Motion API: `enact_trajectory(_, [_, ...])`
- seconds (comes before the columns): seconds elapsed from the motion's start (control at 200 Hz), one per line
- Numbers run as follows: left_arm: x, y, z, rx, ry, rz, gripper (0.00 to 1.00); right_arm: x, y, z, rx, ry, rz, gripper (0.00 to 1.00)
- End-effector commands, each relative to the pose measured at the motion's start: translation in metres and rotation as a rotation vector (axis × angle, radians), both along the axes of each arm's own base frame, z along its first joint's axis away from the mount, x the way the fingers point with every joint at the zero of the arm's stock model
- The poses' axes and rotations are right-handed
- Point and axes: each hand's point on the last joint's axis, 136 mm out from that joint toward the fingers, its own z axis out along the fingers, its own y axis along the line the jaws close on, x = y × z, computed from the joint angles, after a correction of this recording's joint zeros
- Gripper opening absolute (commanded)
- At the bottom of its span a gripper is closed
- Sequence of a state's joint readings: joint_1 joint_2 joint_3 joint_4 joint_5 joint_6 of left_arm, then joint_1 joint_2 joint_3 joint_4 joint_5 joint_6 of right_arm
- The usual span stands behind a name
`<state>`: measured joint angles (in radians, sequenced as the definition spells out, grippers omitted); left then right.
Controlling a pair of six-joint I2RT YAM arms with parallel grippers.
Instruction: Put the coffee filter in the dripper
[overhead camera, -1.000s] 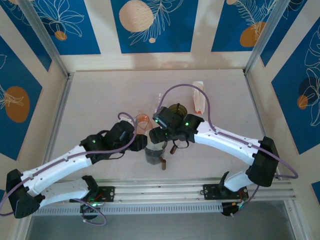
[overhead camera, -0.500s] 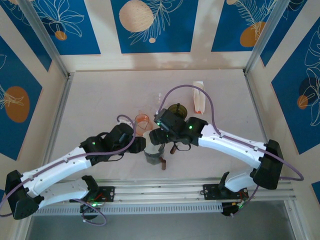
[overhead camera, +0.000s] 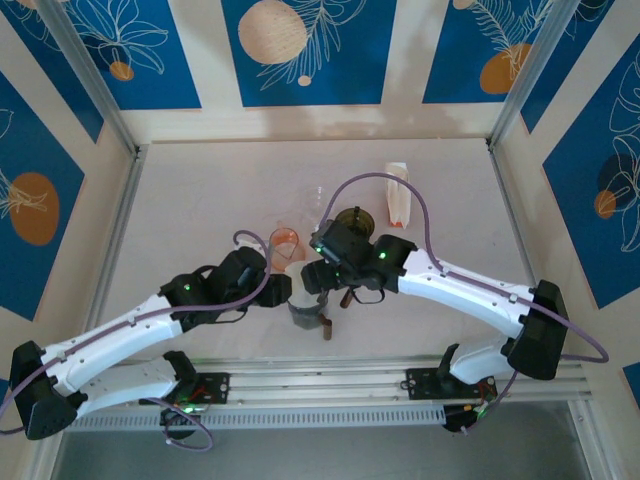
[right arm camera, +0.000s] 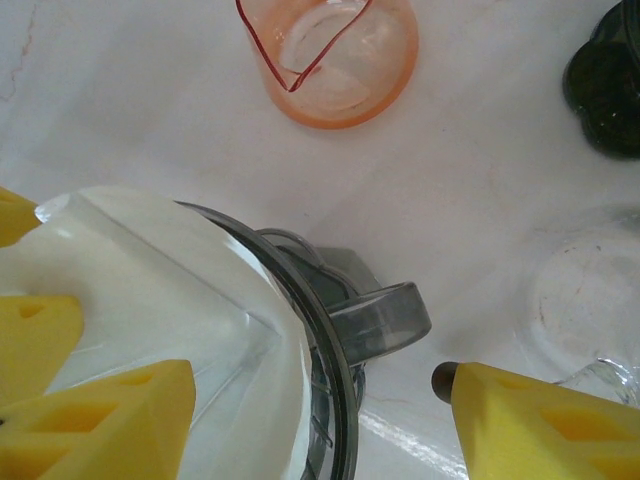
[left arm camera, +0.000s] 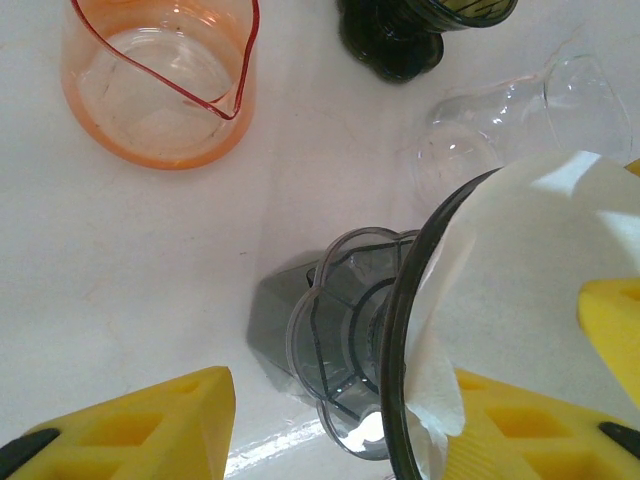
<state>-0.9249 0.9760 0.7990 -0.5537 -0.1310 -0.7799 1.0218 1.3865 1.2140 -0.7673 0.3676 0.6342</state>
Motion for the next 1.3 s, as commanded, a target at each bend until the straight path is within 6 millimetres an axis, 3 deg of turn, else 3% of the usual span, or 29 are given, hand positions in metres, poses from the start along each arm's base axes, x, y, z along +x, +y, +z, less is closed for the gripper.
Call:
enact_trajectory(0.0, [-0.002, 0.001, -0.002, -0.005, 0.01, -0.002, 0.52, -0.011, -0.002, -0.015, -0.043, 0.06, 0.024, 0.69])
enact_trajectory(0.46, [-0.002, 0.012, 0.011, -0.014, -0.018, 0.031, 0.63, -0.01, 0.001, -0.027, -0.111, 0.074, 0.037, 0.69])
enact_trajectory(1.295, [-0.005, 0.014, 0.006, -0.013, -0.003, 0.036, 0.6, -0.008, 0.0, -0.064, -0.257, 0.108, 0.036, 0.69])
